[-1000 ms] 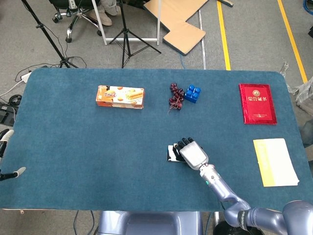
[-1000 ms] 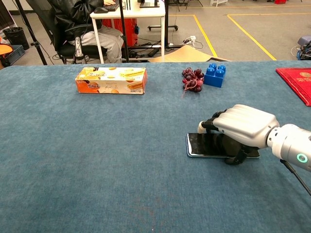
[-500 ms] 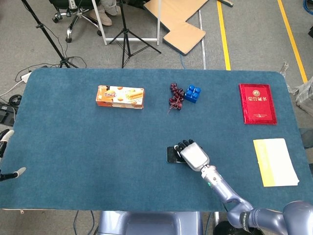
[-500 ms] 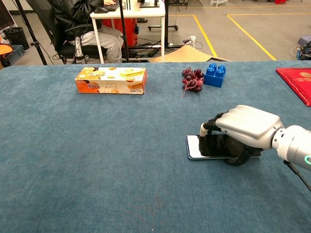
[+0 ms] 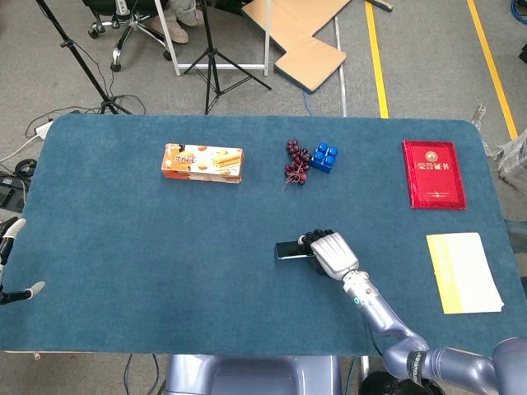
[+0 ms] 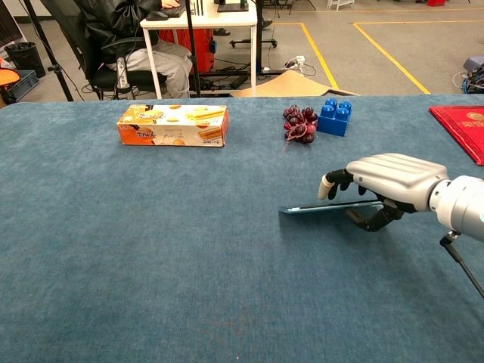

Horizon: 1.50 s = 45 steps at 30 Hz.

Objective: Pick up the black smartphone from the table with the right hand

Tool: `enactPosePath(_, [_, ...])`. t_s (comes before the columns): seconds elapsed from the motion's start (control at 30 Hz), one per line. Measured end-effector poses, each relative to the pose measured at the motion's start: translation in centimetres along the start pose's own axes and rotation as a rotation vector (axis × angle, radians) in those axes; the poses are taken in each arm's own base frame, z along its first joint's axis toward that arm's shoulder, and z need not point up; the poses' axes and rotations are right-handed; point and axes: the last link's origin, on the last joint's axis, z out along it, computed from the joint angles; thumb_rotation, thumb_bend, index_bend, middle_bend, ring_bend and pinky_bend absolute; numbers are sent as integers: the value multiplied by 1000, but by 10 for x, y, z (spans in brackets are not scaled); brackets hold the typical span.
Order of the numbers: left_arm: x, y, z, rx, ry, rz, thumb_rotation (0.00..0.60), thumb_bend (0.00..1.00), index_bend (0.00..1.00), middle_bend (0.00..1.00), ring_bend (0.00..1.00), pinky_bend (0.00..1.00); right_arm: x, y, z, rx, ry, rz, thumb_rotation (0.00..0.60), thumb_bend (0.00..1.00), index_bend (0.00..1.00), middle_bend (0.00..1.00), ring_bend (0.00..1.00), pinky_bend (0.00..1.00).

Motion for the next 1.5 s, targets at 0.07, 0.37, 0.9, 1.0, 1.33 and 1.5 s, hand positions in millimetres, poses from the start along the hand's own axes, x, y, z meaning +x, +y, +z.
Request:
enactPosePath(0.07, [0,0,0,-1,0,0,600,0,0,0,0,0,1,3,2,-23,-8,30,600,512,297,284,243,345])
enactPosePath(0.37, [-1,1,1,-2,-3,3,600,0,0,0,0,0,15,17,26,-115,27,64,600,513,306,305,245,362])
enactPosePath(0.9, [-3,0,5,14,-14,4,600,0,0,0,0,0,35,8,96,-250,91,100,600,510,345,352,273,378])
enactPosePath(1.0, [-4,-3,8,27,-18,3,600,0,0,0,0,0,35,4,106,-257,90,65,600,510,345,352,273,378])
enactPosePath(1.33, [-1,-9,11,43,-11,-9,600,0,0,0,0,0,45,-3,110,-204,148,-3,600,502,342,334,267,378])
enactPosePath(1.5, [1,-5,8,21,5,-10,600,0,0,0,0,0,65,0,89,-138,227,-5,600,482,295,270,198,292])
